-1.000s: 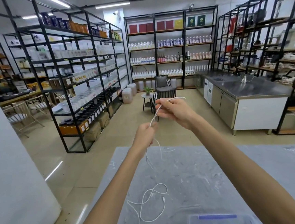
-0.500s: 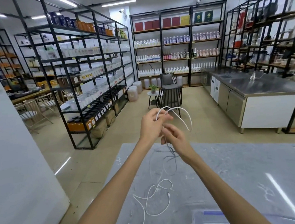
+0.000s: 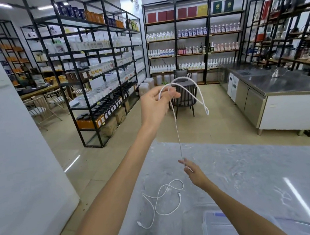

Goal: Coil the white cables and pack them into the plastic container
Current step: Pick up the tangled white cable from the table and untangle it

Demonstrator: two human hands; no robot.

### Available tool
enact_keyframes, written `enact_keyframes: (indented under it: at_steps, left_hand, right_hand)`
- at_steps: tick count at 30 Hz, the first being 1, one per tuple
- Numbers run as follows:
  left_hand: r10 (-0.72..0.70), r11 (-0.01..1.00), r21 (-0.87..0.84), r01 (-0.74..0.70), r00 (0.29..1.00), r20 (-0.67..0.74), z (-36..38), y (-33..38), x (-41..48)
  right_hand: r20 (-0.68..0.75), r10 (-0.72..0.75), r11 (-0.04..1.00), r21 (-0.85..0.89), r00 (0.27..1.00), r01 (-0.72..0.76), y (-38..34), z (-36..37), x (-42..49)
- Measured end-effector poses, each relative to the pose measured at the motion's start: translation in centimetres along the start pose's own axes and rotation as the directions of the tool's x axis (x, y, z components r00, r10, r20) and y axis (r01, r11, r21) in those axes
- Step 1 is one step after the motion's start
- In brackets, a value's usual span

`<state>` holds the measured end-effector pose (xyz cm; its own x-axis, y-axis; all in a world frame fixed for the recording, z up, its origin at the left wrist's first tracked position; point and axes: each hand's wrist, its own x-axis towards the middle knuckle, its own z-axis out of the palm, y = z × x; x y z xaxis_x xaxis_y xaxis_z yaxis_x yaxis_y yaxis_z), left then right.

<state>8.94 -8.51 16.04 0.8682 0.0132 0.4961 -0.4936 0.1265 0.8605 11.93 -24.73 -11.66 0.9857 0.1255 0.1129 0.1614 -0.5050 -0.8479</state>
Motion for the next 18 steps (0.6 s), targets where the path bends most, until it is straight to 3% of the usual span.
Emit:
enact_keyframes:
  at_steps: [2,4,5,7,10,13,14,16,18]
  left_hand:
    - [0.033,0.999,-0.03,-0.033,0.999,-0.017,-0.2,0.8,0.2]
    - [0.069,0.996,-0.05,-0.07,0.997,-0.02,-0.5,1.5,0.5]
    - [0.082,0.996,-0.042,-0.083,0.996,-0.017,-0.6,1.7,0.7]
    - [0.081,0.997,0.016,-0.081,0.997,0.014,-0.8,1.7,1.0]
    - [0.0,0.992,0.128,-0.01,0.997,0.08,-0.1,0.4,0.8]
    - [-0.074,0.985,0.163,0.059,0.993,0.09,1.7,-1.4,0.2]
    - [-0.093,0.982,0.171,0.078,0.992,0.085,2.4,-1.8,0.1]
    - [-0.102,0.98,0.18,0.089,0.993,0.066,3.4,-2.1,0.1]
    - [-0.081,0.983,0.165,0.074,0.996,0.035,3.9,-1.9,0.6]
  right_hand:
    - [0.154,0.234,0.969,0.038,0.96,-0.242,1.4,-0.4,-0.2]
    - [0.26,0.501,0.864,-0.083,0.826,-0.497,3.0,-0.7,-1.2]
    - [0.27,0.57,0.82,-0.136,0.776,-0.555,3.6,-1.1,-1.7]
    - [0.201,0.601,0.799,-0.115,0.774,-0.591,4.1,-1.9,-1.9]
    - [0.171,0.398,0.844,0.316,0.901,-0.433,1.6,-3.6,-1.3]
    - [0.297,-0.008,0.687,0.695,0.955,-0.21,-4.3,-5.0,-1.5]
    - [0.321,-0.117,0.674,0.721,0.94,-0.162,-6.3,-4.9,-2.0]
    - [0.368,-0.213,0.793,0.607,0.905,-0.06,-8.8,-3.4,-3.3]
    - [0.418,-0.153,0.922,0.387,0.896,-0.024,-8.6,-0.2,-4.9]
